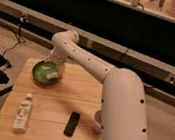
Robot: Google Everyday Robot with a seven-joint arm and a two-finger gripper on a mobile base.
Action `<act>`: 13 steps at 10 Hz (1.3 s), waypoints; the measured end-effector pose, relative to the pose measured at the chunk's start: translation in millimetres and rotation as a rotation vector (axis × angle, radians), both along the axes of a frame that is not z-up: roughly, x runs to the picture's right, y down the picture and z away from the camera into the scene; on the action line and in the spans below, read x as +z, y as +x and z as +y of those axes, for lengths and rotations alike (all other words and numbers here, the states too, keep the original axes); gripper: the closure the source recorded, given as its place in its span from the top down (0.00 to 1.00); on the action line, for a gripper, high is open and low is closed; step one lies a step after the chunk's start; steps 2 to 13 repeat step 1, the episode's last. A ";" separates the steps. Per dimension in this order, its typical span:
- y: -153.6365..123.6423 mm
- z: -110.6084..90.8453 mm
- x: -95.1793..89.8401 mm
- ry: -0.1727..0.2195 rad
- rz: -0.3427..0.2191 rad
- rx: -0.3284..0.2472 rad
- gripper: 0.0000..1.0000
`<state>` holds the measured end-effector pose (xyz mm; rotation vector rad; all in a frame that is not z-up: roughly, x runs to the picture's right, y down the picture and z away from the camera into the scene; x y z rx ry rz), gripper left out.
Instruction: Place the white sponge in the ceramic bowl
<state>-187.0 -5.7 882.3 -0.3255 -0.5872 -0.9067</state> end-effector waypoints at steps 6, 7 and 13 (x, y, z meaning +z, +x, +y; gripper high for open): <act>-1.1 -0.1 1.4 -0.001 -0.002 0.002 0.74; -1.1 -0.1 1.4 -0.001 -0.002 0.002 0.74; -1.1 -0.1 1.4 -0.001 -0.002 0.002 0.74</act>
